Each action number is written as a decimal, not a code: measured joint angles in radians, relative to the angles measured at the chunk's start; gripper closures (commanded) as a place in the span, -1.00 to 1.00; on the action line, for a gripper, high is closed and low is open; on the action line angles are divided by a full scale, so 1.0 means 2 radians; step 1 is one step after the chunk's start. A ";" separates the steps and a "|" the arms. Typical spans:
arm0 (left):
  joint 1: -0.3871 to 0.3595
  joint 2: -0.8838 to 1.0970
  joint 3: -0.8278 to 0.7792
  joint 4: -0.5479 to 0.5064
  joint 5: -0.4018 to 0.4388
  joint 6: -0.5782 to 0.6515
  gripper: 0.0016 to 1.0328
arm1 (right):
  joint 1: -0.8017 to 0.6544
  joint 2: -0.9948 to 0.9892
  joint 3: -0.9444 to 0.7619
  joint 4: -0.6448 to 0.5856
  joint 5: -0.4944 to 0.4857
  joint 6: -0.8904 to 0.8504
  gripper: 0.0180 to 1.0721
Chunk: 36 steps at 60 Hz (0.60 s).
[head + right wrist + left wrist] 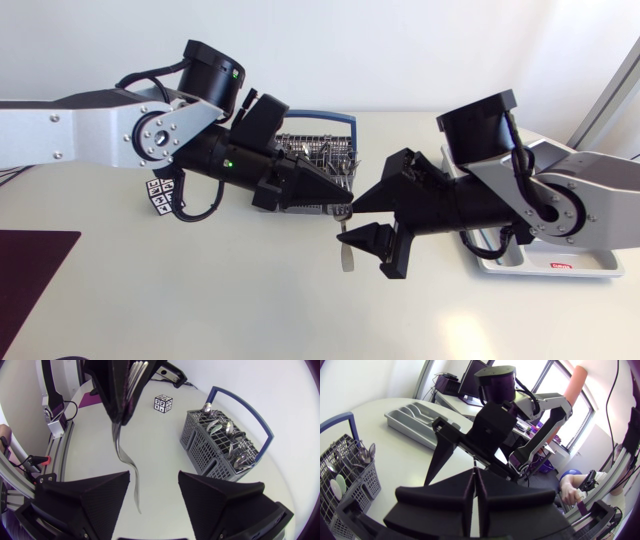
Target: Transfer all utensils from the basket to the drawer tray.
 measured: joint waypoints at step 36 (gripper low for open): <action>-0.004 0.000 0.006 -0.002 0.000 0.009 0.35 | 0.001 -0.007 -0.004 -0.005 -0.025 -0.002 0.89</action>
